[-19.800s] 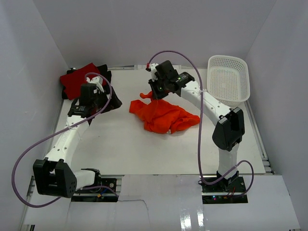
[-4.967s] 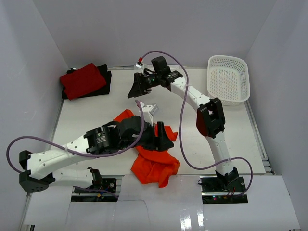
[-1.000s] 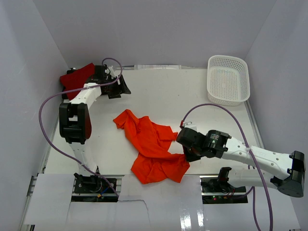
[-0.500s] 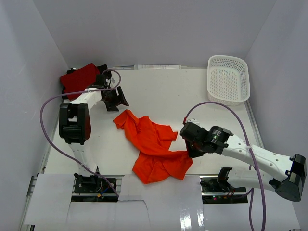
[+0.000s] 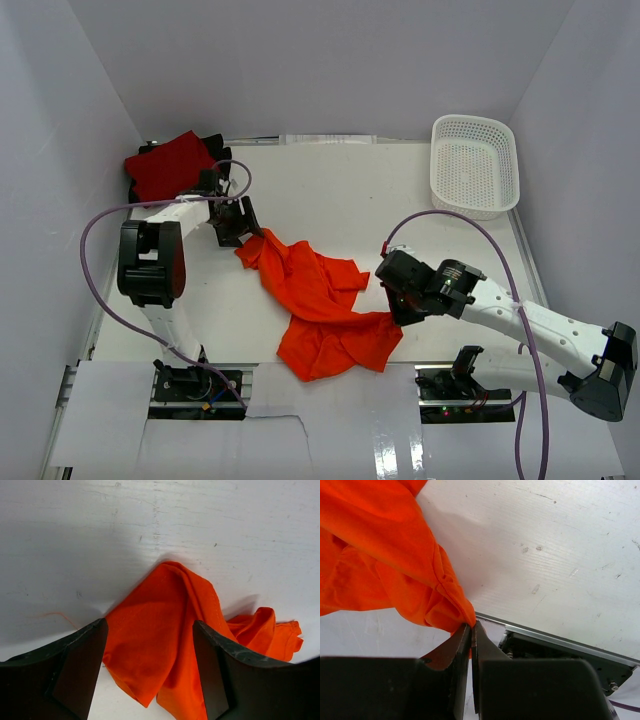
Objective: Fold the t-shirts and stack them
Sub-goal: Flatten out the tshirt
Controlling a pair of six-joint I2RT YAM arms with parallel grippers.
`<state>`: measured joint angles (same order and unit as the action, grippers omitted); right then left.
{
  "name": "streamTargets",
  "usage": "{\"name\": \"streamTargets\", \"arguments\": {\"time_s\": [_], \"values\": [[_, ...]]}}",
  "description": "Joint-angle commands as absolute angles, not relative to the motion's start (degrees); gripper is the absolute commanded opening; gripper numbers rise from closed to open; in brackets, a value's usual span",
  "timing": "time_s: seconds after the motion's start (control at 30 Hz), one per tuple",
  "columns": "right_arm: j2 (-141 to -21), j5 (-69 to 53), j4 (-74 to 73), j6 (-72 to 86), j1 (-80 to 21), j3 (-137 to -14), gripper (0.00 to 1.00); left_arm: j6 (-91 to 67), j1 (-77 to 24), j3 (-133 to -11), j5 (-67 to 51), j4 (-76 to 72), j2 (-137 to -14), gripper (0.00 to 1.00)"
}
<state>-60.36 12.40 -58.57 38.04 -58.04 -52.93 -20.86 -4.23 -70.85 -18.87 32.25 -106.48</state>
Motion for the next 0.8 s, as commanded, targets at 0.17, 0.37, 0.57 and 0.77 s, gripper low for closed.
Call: {"name": "streamTargets", "arguments": {"time_s": [0.17,0.37,0.57,0.77], "values": [[-59.4,11.6,-58.4,37.1,-57.4,-52.3,0.08,-21.4,-4.0,-76.5,-21.6,30.7,-107.9,0.80],[-59.2,11.2,-58.0,37.2,-57.4,-51.6,0.08,-22.7,-4.0,-81.5,-23.4,32.4,-109.4,0.81],[-59.1,11.1,-58.0,37.1,-57.3,-51.2,0.08,-22.0,-4.8,-81.4,-23.4,32.7,-111.0,0.80],[-58.6,10.7,-58.0,37.3,-57.2,-51.6,0.08,-18.5,-5.8,-82.3,-21.1,32.7,-114.9,0.76]]}}
